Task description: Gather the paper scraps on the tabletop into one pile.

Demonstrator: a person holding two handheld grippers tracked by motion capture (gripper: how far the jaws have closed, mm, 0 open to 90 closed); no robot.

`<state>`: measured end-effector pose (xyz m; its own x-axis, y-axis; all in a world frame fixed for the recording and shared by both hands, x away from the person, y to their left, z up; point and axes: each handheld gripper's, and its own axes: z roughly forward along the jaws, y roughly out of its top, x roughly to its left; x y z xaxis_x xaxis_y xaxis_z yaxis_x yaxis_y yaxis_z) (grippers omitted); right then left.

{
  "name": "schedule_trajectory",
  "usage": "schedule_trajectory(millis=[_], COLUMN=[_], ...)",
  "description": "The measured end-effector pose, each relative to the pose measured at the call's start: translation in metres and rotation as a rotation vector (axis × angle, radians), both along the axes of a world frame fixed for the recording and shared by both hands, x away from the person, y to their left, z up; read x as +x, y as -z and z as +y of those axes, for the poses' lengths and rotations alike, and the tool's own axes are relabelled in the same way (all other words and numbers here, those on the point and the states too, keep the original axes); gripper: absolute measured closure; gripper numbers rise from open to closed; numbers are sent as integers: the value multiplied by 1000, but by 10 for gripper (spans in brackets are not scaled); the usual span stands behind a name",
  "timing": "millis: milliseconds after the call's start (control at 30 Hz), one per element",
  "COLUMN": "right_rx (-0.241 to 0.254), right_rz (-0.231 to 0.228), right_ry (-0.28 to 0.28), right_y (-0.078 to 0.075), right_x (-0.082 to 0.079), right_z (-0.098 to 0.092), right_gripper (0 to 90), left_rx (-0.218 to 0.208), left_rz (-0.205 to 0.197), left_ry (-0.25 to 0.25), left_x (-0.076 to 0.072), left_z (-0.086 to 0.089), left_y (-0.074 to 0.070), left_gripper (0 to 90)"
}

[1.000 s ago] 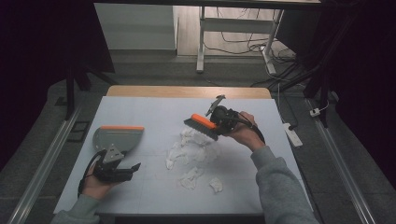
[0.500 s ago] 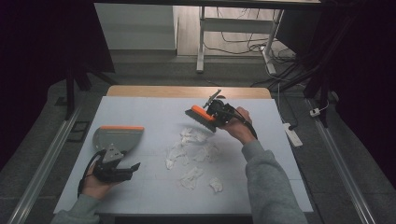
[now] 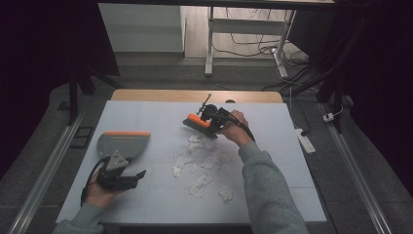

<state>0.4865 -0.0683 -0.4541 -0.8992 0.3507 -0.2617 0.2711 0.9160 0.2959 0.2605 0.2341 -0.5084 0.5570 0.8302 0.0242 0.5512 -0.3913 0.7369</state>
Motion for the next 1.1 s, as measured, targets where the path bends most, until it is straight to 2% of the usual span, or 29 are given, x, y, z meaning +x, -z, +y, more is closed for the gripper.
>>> schedule_trajectory(millis=[167,267,300,367,433,533,733,833,933,1100], right_rx=[0,-17,-27,-25,-13,70,169,213,260,312], right_rz=[37,55,61,65,47,20,-56,-55,-33,17], right_ry=[-21,-103,-136,-150,-162,-137,-90,-75,-43,-24], right_y=[-1,-2,-4,-5,-10,-21,-41,-46,-47,-42], right_x=[-14,-27,-36,-41,-49,-54,-63,-68,-74,-89], right_z=[-5,-10,-13,-14,-19,-28,-45,-51,-53,-38], right_gripper=[700,700,700,700,699,699,699,698,698,698], left_rx=[4,6,6,7,7,8,6,4,4,0], left_rz=[0,2,2,2,2,2,-1,-1,-1,-3], left_ry=[3,4,4,4,4,3,-3,-3,-6,-20], left_x=[0,0,0,0,0,0,0,0,0,0], left_z=[-1,-2,-2,-2,-2,-2,-2,-1,0,3], left_y=[0,0,0,0,0,0,0,0,0,-1], left_gripper=[292,293,293,293,293,293,293,293,293,293])
